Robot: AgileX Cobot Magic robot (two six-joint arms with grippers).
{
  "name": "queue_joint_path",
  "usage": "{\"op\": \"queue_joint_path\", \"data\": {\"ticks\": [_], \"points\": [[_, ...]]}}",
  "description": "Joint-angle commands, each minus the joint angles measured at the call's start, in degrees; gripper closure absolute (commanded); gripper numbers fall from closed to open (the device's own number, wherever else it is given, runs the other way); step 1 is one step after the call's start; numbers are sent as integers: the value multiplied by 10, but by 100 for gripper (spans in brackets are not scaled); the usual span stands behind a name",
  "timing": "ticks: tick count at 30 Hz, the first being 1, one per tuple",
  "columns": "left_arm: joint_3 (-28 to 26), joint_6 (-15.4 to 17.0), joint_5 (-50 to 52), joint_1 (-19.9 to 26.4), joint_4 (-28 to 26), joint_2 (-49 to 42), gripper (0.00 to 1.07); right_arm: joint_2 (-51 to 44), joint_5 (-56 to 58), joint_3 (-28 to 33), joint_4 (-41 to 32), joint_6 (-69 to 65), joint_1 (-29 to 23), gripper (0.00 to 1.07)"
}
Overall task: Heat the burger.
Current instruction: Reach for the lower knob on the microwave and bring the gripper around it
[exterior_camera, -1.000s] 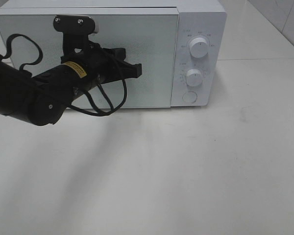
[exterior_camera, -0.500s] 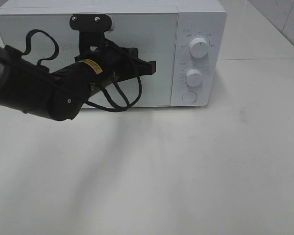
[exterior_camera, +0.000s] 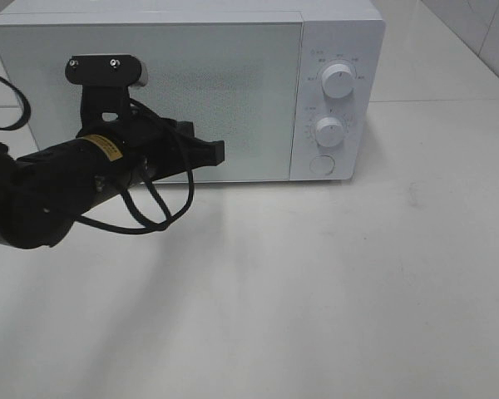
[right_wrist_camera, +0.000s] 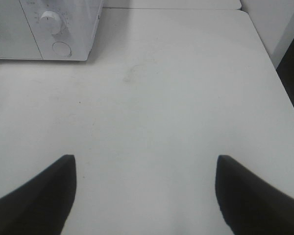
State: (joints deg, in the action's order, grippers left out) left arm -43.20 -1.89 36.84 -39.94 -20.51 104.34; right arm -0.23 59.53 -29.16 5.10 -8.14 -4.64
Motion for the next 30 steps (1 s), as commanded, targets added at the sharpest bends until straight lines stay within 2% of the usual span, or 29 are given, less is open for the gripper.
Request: {"op": "queue_joint_path", "data": {"ticks": [1, 2, 3, 4, 5, 7, 8, 9, 13, 14, 15, 18, 20, 22, 23, 24, 25, 26, 27, 28, 29, 30], "points": [[13, -44, -105, -1, -6, -39, 91, -15, -1, 1, -1, 0, 4, 32], [13, -69, -178, 1, -6, -58, 71, -15, -1, 1, -1, 0, 4, 32], [13, -69, -178, 1, -6, -58, 71, -15, -1, 1, -1, 0, 4, 32], [13, -77, -203, 1, -6, -67, 61, -15, -1, 1, -1, 0, 4, 32], [13, -77, -203, 1, -6, -67, 61, -15, -1, 1, -1, 0, 4, 32], [13, -82, -301, 1, -6, -99, 11, -15, -1, 1, -1, 0, 4, 32], [13, -82, -301, 1, -6, -99, 11, -15, -1, 1, -1, 0, 4, 32], [13, -83, -323, 1, -5, -107, 4, -15, -1, 1, -1, 0, 4, 32], [13, -84, -396, 1, 21, -147, 6, -15, -1, 1, -1, 0, 4, 32], [13, -84, -409, 1, 33, -155, 6, -15, -1, 1, -1, 0, 4, 32], [13, -84, -446, 1, 68, -176, 6, -15, -1, 1, -1, 0, 4, 32], [13, -84, -466, 1, 92, -189, 6, -15, -1, 1, -1, 0, 4, 32], [13, -80, -551, 1, 179, -240, 6, -15, -1, 1, -1, 0, 4, 32], [13, -79, -578, 1, 197, -254, 6, -15, -1, 1, -1, 0, 4, 32], [13, -62, -626, 1, 211, -281, 6, -15, -1, 1, -1, 0, 4, 32], [13, -62, -626, 1, 211, -281, 6, -15, -1, 1, -1, 0, 4, 32], [13, -45, -649, 1, 214, -293, 6, -15, -1, 1, -1, 0, 4, 32], [13, -10, -685, 9, 215, -313, 6, -15, -1, 1, -1, 0, 4, 32], [13, -10, -685, 9, 215, -313, 6, -15, -1, 1, -1, 0, 4, 32], [13, 9, -703, 17, 217, -324, 6, -15, -1, 1, -1, 0, 4, 32], [13, 45, -735, 44, 226, -340, 6, -15, -1, 1, -1, 0, 4, 32], [13, 45, -735, 44, 226, -340, 6, -15, -1, 1, -1, 0, 4, 32]]}}
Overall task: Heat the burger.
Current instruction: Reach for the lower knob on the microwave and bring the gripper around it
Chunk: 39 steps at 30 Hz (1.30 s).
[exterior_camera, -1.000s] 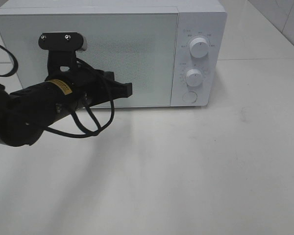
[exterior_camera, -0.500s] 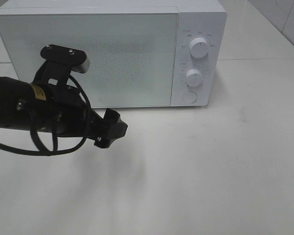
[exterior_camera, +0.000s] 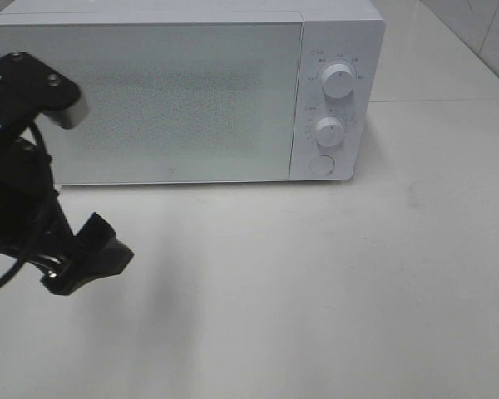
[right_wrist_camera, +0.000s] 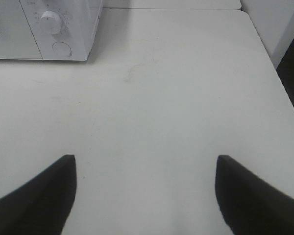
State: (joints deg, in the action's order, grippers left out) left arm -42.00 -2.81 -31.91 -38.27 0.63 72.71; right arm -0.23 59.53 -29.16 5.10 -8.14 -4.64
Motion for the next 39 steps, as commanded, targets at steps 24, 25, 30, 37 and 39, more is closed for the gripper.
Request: {"op": "queue_joint_path", "data": {"ticks": [24, 25, 30, 37, 39], "points": [[1, 93, -345, 333, 22, -266, 6, -15, -1, 1, -1, 0, 4, 32], [1, 93, -349, 333, 21, -279, 6, -15, -1, 1, -1, 0, 4, 32], [5, 93, -359, 333, 17, -356, 6, -15, -1, 1, -1, 0, 4, 32], [53, 93, -345, 333, 6, -459, 6, -15, -1, 1, -1, 0, 4, 32], [64, 93, -340, 333, 6, -473, 6, -15, -1, 1, -1, 0, 4, 32]]}}
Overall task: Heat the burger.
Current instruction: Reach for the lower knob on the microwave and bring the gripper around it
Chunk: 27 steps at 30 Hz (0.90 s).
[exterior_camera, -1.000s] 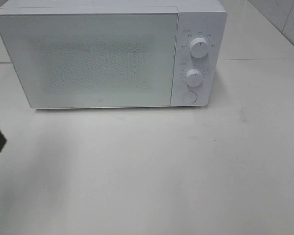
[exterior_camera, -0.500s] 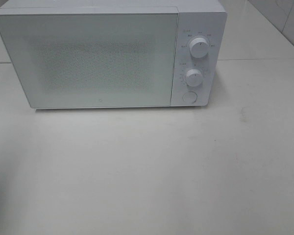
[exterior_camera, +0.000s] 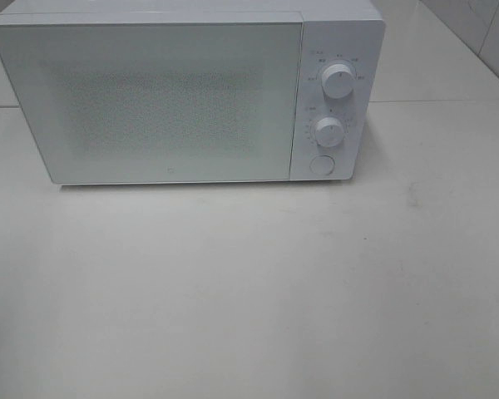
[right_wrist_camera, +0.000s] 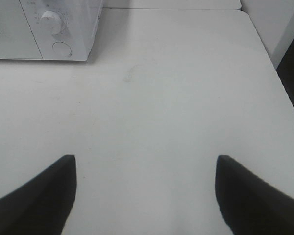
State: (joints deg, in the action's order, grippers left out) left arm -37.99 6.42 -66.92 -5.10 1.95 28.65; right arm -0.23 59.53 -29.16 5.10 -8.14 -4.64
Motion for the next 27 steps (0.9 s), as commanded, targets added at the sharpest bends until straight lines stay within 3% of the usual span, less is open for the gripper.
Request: {"op": "queue_joint_path", "data": {"ticks": [1, 6, 11, 19, 22, 24, 27], "points": [[45, -9, 28, 1, -7, -59, 6, -15, -1, 1, -1, 0, 4, 32], [93, -40, 75, 1, -19, -116, 6, -15, -1, 1, -1, 0, 4, 32], [93, -64, 75, 1, -33, -163, 6, -15, -1, 1, -1, 0, 4, 32], [93, -64, 75, 1, -41, -223, 6, -15, -1, 1, -1, 0, 4, 32], [93, -61, 76, 1, -66, -251, 6, -15, -1, 1, -1, 0, 4, 32], [93, -60, 83, 1, -119, -287, 6, -15, -1, 1, -1, 0, 4, 32], [93, -64, 85, 1, -125, -296, 6, -15, -1, 1, -1, 0, 4, 32]]}}
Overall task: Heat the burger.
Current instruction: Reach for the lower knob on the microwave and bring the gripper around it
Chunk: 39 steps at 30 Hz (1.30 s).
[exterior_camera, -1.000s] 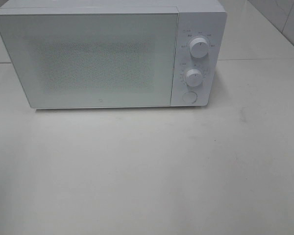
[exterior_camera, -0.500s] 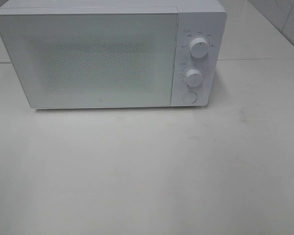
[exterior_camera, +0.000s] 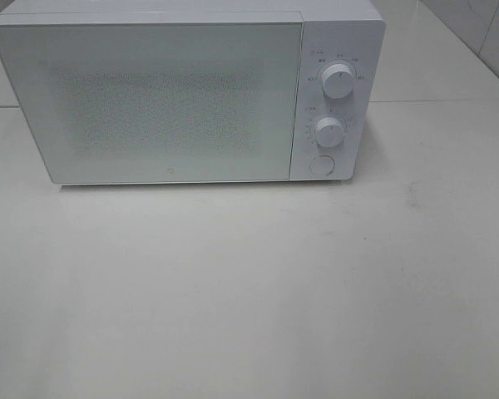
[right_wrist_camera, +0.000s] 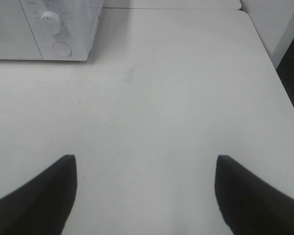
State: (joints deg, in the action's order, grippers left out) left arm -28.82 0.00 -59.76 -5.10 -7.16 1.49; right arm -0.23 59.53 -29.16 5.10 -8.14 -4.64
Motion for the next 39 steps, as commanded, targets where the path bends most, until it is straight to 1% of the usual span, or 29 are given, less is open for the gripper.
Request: {"op": "queue_joint_path", "data": {"ticks": [1, 7, 11, 16, 17, 20, 25, 28, 30, 31, 33, 34, 35, 39], "points": [[1, 0, 13, 1, -36, -34, 6, -15, -1, 1, -1, 0, 4, 32], [1, 0, 13, 4, -34, -33, 6, -14, -1, 1, -1, 0, 4, 32], [1, 0, 13, 32, -34, -33, 6, -14, -1, 1, -1, 0, 4, 32], [1, 0, 12, 34, -31, -33, 6, -14, -1, 1, -1, 0, 4, 32], [1, -3, 11, 34, -24, -33, 6, -14, -1, 1, -1, 0, 4, 32], [1, 0, 8, 34, -8, -33, 6, -14, -1, 1, -1, 0, 4, 32], [1, 0, 7, 34, -1, -33, 6, -14, -3, -2, -2, -5, 3, 32], [1, 0, 7, 34, 2, -33, 6, -6, -23, -12, -5, -18, 3, 32], [1, 0, 6, 34, 21, -33, 6, 15, -62, -15, -11, -20, 3, 32], [1, 0, 6, 34, 21, -33, 6, 15, -62, -15, -11, -20, 3, 32], [1, 0, 5, 34, 28, -32, 6, 45, -114, -8, -13, -28, 3, 32], [1, 0, 5, 34, 28, -32, 6, 45, -114, -8, -13, -28, 3, 32], [1, 0, 5, 34, 29, -32, 6, 65, -143, 0, -14, -32, 3, 32], [1, 0, 5, 34, 29, -32, 6, 96, -187, 18, -21, -32, 3, 32]]}}
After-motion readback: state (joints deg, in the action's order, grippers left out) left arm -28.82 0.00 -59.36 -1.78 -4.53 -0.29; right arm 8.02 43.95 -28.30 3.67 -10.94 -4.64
